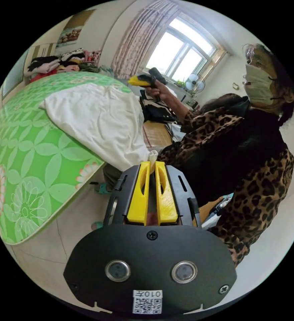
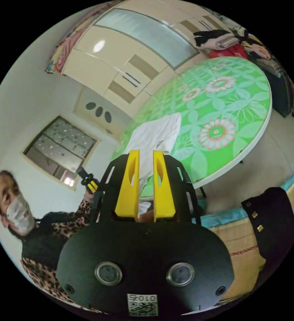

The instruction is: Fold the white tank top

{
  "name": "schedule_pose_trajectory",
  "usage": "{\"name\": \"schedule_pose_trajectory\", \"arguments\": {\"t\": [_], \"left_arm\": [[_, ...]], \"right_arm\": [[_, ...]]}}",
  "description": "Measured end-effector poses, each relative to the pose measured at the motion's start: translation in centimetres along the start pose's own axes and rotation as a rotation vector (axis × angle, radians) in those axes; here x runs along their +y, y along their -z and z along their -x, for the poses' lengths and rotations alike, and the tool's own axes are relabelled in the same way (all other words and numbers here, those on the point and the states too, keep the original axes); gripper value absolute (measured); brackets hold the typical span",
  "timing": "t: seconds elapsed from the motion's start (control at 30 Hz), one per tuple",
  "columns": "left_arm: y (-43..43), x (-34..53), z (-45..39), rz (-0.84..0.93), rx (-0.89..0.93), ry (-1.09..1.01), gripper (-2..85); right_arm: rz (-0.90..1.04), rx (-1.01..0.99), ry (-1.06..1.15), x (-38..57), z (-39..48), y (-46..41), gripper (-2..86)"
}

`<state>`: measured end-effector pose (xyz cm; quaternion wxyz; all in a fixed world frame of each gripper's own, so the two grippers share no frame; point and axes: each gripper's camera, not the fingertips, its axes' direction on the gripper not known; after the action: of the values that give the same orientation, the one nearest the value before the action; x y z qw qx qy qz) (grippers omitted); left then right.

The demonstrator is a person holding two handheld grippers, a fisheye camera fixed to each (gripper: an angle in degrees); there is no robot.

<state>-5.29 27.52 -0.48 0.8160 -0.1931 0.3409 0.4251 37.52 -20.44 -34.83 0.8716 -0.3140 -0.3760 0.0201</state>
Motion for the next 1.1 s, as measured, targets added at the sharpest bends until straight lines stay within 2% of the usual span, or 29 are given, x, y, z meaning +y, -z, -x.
{"name": "schedule_pose_trajectory", "arguments": {"t": [0.07, 0.27, 0.43, 0.63, 0.77, 0.83, 0.93, 1.0, 1.07, 1.1], "left_arm": [[-0.2, -0.1, 0.3, 0.006, -0.007, 0.008, 0.4], [-0.1, 0.9, 0.7, -0.046, 0.025, 0.004, 0.5], [1.1, 1.9, 0.8, -0.173, 0.032, 0.026, 0.6], [1.6, 2.1, 0.9, -0.333, 0.039, 0.114, 0.2], [1.9, 0.6, 1.1, -0.417, 0.1, 0.138, -0.1], [2.7, -0.2, 0.8, -0.408, 0.059, 0.13, -0.1], [6.2, -0.9, 1.2, -0.382, -0.142, 0.164, -0.1], [9.5, -1.1, 3.9, -0.334, -0.355, 0.268, -0.1], [11.8, -0.9, 7.1, -0.322, -0.483, 0.355, -0.1], [13.1, -0.8, 9.5, -0.306, -0.539, 0.398, -0.2]], "right_arm": [[0.073, 0.175, -0.063, -3.7, 0.4, -2.4, 7.3], [0.261, 0.205, 0.028, -11.4, 2.7, -8.8, 4.1], [0.318, 0.207, 0.093, -19.4, 4.3, -14.4, 3.6], [0.39, 0.229, 0.302, -30.7, 11.1, -25.6, 3.6], [0.434, 0.435, 0.516, -34.8, 17.7, -32.9, 3.3], [0.442, 0.529, 0.579, -35.4, 19.5, -33.9, 3.1], [0.322, 0.603, 0.585, -35.1, 20.7, -30.4, 3.0], [0.301, 0.525, 0.544, -33.4, 20.6, -26.6, 2.9], [0.416, 0.241, 0.61, -28.4, 21.2, -21.6, 2.6], [0.437, 0.196, 0.625, -26.9, 21.3, -20.6, 2.6]]}}
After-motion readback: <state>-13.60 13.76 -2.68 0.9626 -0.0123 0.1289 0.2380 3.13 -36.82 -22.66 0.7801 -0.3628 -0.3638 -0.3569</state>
